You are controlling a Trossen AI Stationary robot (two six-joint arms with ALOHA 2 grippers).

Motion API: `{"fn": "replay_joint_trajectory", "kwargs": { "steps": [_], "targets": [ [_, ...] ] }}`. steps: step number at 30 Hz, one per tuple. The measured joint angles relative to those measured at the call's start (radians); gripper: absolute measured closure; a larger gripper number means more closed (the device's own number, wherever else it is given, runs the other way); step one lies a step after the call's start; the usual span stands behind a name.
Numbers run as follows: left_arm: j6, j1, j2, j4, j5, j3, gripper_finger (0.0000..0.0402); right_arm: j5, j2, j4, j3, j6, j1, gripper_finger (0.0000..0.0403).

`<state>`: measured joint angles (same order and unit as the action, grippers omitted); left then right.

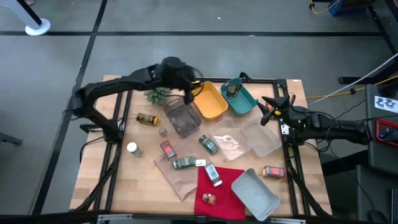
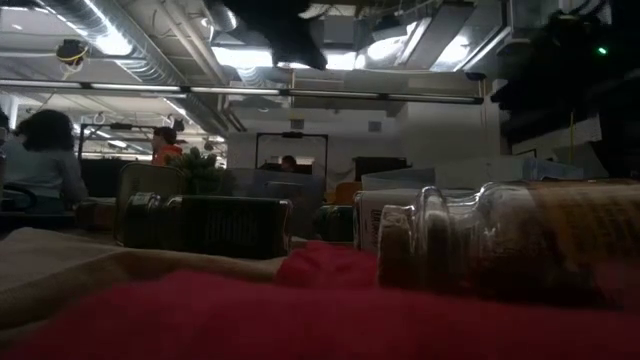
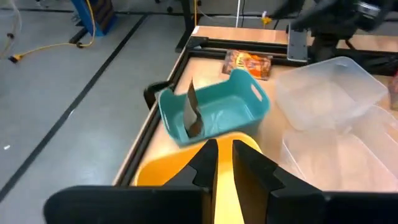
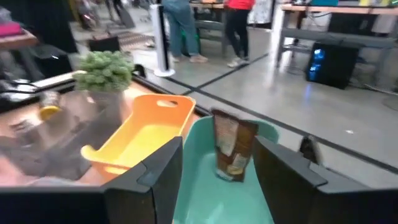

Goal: Sort spices by type
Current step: Put the brown seasoning pack into the green bin

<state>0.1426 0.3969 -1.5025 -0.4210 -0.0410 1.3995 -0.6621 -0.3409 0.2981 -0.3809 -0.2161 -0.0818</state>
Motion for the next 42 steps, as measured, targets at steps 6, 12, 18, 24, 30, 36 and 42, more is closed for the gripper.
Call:
{"fn": "replay_joint_trajectory", "kwargs": {
  "steps": [6,12,18,24,30,36,42],
  "targets": [
    [-0.050,-0.003,0.265,0.156,0.000,-0.333,0.0369,0.030,-0.222,0.189,-0.210,-0.001,-0.123,0.0210],
    [-0.107,-0.004,0.483,0.209,0.000,-0.572,0.0369,0.244,-0.434,0.478,-0.470,-0.001,-0.311,0.0210],
    [-0.145,-0.014,0.595,0.242,0.000,-0.716,0.0369,0.385,-0.653,0.771,-0.682,0.047,-0.503,0.0210],
    [-0.147,-0.025,0.612,0.253,0.000,-0.756,0.0369,0.439,-0.887,0.975,-0.792,0.138,-0.673,0.0210],
    [-0.144,-0.025,0.612,0.258,0.000,-0.756,0.0369,0.454,-1.075,1.014,-0.806,0.292,-0.802,0.0210],
    [-0.144,-0.025,0.612,0.257,0.000,-0.756,0.0369,0.455,-1.222,1.014,-0.806,0.430,-0.898,0.0210],
    [-0.144,-0.025,0.612,0.256,0.000,-0.756,0.0369,0.470,-1.289,1.040,-0.810,0.434,-0.913,0.0210]
  ]
}}
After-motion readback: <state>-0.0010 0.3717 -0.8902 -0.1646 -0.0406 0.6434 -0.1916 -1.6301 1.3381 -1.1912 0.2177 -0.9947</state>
